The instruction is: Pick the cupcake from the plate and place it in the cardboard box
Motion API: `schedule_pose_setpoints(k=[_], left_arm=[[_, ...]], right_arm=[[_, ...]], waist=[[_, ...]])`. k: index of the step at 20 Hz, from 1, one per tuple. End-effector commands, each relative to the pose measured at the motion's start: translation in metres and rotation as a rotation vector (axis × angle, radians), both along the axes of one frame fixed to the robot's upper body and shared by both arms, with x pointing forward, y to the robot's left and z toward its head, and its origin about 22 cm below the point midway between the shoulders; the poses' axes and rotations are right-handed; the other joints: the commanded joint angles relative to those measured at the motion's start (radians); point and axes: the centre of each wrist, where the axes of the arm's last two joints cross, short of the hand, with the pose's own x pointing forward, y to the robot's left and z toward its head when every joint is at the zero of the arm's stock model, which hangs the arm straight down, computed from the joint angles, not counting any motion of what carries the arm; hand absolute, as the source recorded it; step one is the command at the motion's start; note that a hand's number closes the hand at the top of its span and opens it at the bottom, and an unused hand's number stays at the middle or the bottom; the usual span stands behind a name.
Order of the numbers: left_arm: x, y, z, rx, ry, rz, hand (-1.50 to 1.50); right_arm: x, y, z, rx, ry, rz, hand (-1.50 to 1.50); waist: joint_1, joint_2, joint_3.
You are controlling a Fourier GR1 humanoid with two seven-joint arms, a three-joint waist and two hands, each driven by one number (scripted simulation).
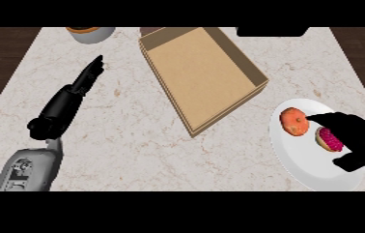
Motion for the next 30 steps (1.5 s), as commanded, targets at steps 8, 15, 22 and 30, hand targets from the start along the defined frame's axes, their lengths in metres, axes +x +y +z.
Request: schedule_pose_setpoints(k=[8, 15, 22, 30], left_arm=[[-0.005, -0.006, 0.01, -0.001, -0.018, -0.014, 0.0], [0.006, -0.026, 0.01, -0.001, -0.03, -0.12, 0.0], [0.013, -0.051, 0.017, 0.001, -0.051, -0.206, 0.0], [0.021, -0.064, 0.017, 0.005, -0.037, -0.236, 0.0]], right_arm=[[0.008, -0.016, -0.017, 0.032, -0.176, 0.181, 1.5], [0.066, 0.214, -0.011, 0.286, -0.21, 0.15, 1.5], [0.099, 0.283, 0.064, 0.28, -0.424, 0.069, 1.5], [0.114, 0.35, 0.143, 0.257, -0.672, -0.071, 1.5]], waist=[[0.002, 0.0, 0.001], [0.132, 0.025, -0.001], [0.224, 0.036, 0.001], [0.229, 0.032, -0.003]])
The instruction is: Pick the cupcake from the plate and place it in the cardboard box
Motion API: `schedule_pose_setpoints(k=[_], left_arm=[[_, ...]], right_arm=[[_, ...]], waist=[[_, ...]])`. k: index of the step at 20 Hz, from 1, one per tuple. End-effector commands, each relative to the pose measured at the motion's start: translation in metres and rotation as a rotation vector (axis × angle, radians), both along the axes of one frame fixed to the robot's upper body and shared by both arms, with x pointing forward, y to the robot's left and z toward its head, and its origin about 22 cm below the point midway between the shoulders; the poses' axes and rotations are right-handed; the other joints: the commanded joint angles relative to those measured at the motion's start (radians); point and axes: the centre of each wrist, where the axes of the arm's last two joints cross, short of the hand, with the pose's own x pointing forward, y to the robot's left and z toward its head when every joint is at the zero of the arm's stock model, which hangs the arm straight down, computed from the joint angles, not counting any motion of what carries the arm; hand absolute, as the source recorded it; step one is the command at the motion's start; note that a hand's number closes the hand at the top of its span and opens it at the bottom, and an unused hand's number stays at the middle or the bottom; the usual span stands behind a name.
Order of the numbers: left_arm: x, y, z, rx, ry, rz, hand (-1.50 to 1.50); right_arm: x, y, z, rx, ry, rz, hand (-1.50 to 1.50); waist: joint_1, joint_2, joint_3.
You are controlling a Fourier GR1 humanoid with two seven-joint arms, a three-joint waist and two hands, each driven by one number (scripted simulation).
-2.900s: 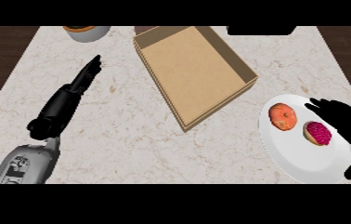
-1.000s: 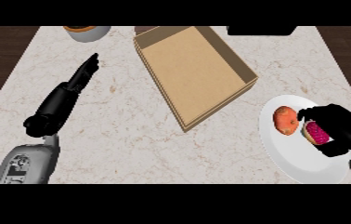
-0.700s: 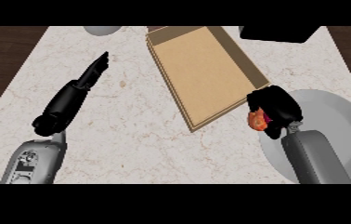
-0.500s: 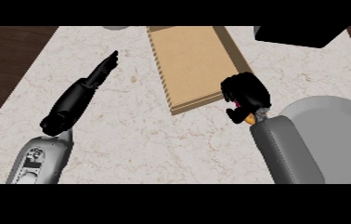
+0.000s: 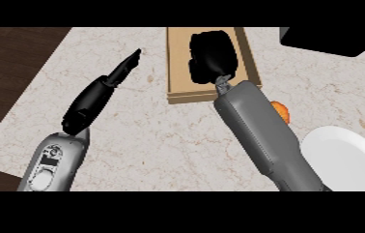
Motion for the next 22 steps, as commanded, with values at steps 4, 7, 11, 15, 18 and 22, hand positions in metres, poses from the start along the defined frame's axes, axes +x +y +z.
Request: schedule_pose_setpoints(k=[4, 7, 11, 15, 18, 22], left_arm=[[0.004, 0.001, -0.002, 0.0, 0.009, 0.008, 0.0], [0.009, 0.01, -0.002, -0.004, 0.016, 0.03, 0.0], [0.004, 0.012, -0.008, 0.005, 0.0, 0.069, 0.0], [0.009, 0.025, -0.004, 0.004, 0.009, 0.101, 0.0], [-0.008, 0.027, -0.01, 0.007, 0.022, 0.114, 0.0], [-0.004, 0.02, -0.011, -0.008, 0.022, 0.134, 0.0]], right_arm=[[0.007, 0.035, 0.059, 0.219, -0.187, -0.28, 1.5], [0.011, 0.044, 0.075, 0.302, -0.249, -0.402, 1.5], [0.021, 0.057, 0.086, 0.355, -0.27, -0.521, 1.5], [0.034, 0.061, 0.089, 0.374, -0.278, -0.585, 1.5], [0.044, 0.063, 0.098, 0.335, -0.252, -0.615, 1.5], [0.066, 0.035, 0.071, 0.26, -0.116, -0.614, 1.5]], waist=[[-0.023, -0.005, 0.0], [-0.041, -0.002, -0.001], [-0.064, -0.004, -0.001], [-0.104, -0.005, 0.0], [-0.114, -0.014, 0.001], [-0.148, -0.006, 0.002]])
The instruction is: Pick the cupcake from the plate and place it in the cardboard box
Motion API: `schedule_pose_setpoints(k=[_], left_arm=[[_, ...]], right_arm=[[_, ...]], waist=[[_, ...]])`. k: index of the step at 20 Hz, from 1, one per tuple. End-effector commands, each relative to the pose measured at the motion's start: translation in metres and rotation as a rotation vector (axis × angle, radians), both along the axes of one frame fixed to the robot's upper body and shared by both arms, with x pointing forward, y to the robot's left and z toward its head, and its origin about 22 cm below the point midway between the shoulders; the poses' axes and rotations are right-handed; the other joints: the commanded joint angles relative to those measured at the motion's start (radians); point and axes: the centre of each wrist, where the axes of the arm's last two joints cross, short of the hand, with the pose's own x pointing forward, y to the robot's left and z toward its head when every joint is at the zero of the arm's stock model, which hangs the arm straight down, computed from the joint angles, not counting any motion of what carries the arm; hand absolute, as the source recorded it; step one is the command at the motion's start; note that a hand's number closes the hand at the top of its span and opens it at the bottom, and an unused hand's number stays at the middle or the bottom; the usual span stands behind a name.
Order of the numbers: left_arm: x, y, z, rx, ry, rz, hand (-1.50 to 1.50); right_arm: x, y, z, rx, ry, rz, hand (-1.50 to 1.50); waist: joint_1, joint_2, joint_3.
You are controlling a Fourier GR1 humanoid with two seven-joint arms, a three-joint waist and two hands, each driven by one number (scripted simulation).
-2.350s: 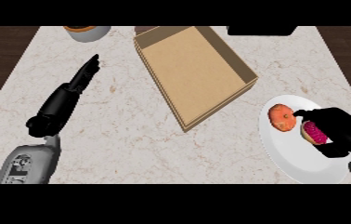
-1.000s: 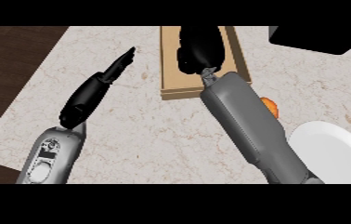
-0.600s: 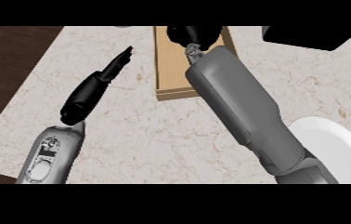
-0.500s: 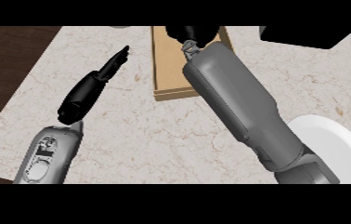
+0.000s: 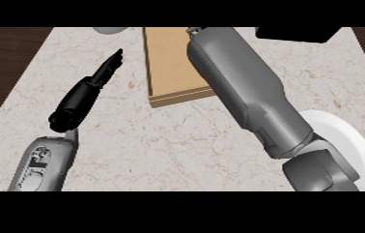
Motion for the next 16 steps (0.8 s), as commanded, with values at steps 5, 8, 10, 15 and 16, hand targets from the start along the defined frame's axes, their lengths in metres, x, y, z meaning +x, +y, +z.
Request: schedule_pose_setpoints(k=[5, 8, 10, 15, 16], left_arm=[[-0.01, 0.006, -0.004, 0.0, 0.009, 0.05, 0.0], [0.0, 0.007, -0.003, 0.002, 0.003, 0.058, 0.0], [-0.006, 0.014, -0.003, -0.001, 0.02, 0.046, 0.0], [-0.007, 0.025, 0.007, 0.0, 0.0, 0.078, 0.0], [-0.009, 0.032, -0.011, -0.001, 0.016, 0.074, 0.0]], right_arm=[[0.025, -0.032, -0.019, 0.111, 0.375, -0.002, 1.5], [0.024, -0.041, -0.058, 0.097, 0.445, 0.025, 1.5], [0.027, -0.035, -0.044, 0.11, 0.5, 0.047, 1.5], [0.037, -0.076, -0.06, 0.143, 0.658, 0.057, -1.5], [0.037, -0.079, -0.058, 0.152, 0.68, 0.13, -1.5]], waist=[[-0.042, -0.007, 0.002], [-0.054, -0.003, 0.002], [-0.049, -0.006, 0.002], [-0.06, -0.009, 0.003], [-0.068, -0.009, 0.002]])
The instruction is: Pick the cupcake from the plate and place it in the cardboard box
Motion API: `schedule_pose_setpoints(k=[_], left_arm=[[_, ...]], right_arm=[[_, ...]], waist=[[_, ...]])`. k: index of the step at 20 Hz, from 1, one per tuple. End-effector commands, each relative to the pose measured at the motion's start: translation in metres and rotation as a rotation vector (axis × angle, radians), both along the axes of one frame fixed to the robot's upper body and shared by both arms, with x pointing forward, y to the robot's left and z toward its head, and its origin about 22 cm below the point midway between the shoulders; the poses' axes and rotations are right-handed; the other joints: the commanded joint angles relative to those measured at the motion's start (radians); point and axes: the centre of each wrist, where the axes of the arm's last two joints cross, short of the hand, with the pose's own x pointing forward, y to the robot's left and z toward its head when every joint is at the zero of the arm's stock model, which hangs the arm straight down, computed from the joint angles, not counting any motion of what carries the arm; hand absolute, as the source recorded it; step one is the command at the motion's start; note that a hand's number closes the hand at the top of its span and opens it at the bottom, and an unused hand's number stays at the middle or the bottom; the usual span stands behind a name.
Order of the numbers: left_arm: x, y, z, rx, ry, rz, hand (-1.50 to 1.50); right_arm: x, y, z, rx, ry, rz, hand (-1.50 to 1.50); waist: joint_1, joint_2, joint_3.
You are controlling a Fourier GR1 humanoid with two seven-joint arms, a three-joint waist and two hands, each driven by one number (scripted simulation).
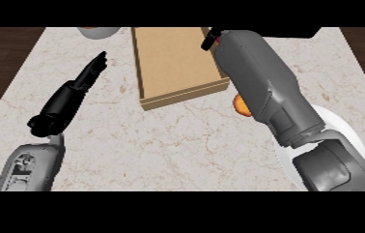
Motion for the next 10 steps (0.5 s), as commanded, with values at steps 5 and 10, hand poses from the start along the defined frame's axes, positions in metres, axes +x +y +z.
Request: schedule_pose_setpoints(k=[5, 10], left_arm=[[-0.005, -0.003, 0.003, -0.007, 0.001, 0.012, 0.0], [-0.002, 0.002, 0.005, -0.002, 0.001, 0.023, 0.0]], right_arm=[[-0.001, -0.018, -0.023, 0.169, -0.042, 0.194, -1.5], [-0.001, -0.018, 0.026, 0.516, -0.508, 0.116, -1.5]], waist=[[-0.006, -0.001, 0.001], [-0.021, -0.007, 0.006]])
